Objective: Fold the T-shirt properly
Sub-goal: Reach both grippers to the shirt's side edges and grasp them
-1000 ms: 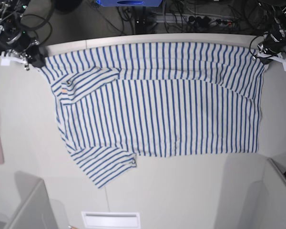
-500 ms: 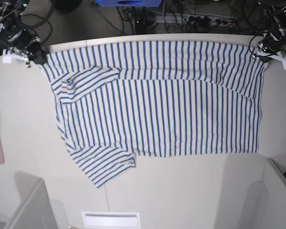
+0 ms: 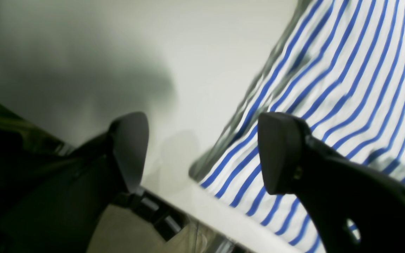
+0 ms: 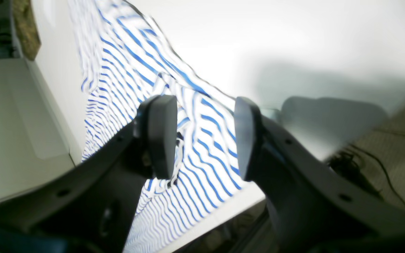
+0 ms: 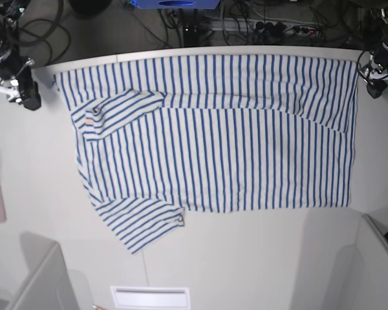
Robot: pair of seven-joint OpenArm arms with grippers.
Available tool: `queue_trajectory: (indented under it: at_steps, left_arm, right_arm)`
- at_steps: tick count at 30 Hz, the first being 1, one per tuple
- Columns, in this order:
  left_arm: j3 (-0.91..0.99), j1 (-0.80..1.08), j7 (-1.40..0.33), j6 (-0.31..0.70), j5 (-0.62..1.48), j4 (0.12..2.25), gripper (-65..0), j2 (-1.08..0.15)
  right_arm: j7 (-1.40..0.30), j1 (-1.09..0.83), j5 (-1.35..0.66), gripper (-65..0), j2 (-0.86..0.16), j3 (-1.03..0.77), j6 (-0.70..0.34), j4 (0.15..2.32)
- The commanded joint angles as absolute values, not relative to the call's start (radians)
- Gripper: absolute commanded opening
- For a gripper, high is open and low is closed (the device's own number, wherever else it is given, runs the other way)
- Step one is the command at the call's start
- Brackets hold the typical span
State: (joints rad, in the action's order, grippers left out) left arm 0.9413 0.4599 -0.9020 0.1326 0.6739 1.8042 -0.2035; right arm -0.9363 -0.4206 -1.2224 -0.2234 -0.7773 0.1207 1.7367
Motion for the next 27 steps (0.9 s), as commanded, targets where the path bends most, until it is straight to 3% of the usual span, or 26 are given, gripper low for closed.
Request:
queue_trajectory:
  at_steps: [1,7,9,16,20,22,27]
  left_arm:
    - [0.952,0.441,-0.880,0.137,0.680,1.825,-17.9,-0.225]
    - [0.881,0.332,-0.881,0.137,0.676,1.890,-18.1,-0.225]
    - [0.822,0.309,-0.880,0.136,0.674,1.896,-20.9,-0.228]
    - [0.792,0.260,-0.880,0.136,0.674,1.885,-51.0,-0.223]
    - [0.788,0.268,-0.880,0.136,0.674,1.885,-65.0,-0.229]
    - [0.794,0.286,-0.881,0.136,0.674,1.885,-65.0,-0.229]
    - [0.796,0.321,-0.880,0.136,0.674,1.885,-65.0,-0.231]
  right_arm:
    - [-0.923,-0.384,-1.224,-39.9,-0.255,-0.769,0.111,1.750]
    - [-0.924,-0.180,-1.086,-39.0,-0.271,-0.625,0.108,1.699]
    - [-0.924,-0.094,-1.053,-36.6,-0.291,-0.576,0.079,1.621]
    - [-0.917,0.225,-0.828,-34.7,-0.298,-0.418,-0.061,1.320]
    - [-0.857,0.423,-0.670,-24.6,-0.294,-0.346,-0.194,1.056]
    - [-0.769,0.513,-0.607,-21.5,-0.294,-0.298,-0.277,0.880]
    - [-0.556,0.708,-0.524,-21.3,-0.302,-0.223,-0.424,0.475]
